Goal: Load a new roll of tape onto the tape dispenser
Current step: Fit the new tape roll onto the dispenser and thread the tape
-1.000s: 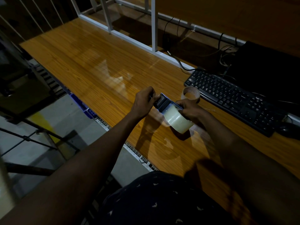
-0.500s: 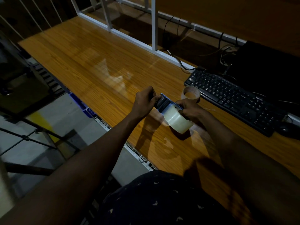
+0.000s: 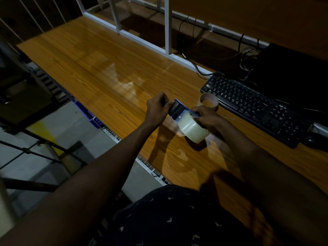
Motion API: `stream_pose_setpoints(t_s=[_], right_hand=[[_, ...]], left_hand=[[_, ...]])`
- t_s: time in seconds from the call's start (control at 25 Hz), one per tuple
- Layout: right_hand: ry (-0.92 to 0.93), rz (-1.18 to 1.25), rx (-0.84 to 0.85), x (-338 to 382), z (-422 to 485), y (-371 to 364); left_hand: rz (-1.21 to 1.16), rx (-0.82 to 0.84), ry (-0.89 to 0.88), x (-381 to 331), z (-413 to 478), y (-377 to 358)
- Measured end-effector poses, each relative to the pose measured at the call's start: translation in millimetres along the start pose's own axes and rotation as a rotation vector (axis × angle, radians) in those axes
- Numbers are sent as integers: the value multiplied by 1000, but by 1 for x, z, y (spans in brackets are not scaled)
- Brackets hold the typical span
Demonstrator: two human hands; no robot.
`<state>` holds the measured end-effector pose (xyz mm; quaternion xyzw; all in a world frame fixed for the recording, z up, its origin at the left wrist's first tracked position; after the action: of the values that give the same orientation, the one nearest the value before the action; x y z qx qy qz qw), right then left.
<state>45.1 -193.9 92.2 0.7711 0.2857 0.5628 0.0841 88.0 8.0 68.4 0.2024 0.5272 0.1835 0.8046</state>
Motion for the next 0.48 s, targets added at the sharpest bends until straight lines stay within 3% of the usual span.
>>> stream_pose_setpoints(t_s=[0.48], right_hand=[[-7,48,27,-11,4,-1]], left_hand=[[158,139,-186,-6,7,6]])
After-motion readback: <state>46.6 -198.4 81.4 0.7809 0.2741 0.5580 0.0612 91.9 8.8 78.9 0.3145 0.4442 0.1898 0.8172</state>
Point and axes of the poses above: each hand's wrist, its own z-axis towards the middle knuckle, its own y-axis out of the back of the hand, x = y × z, the point moved 1 cm from there along z, towards the middle knuckle, and after that the axes turned 3 degrees about z, right-handed, at the moved point
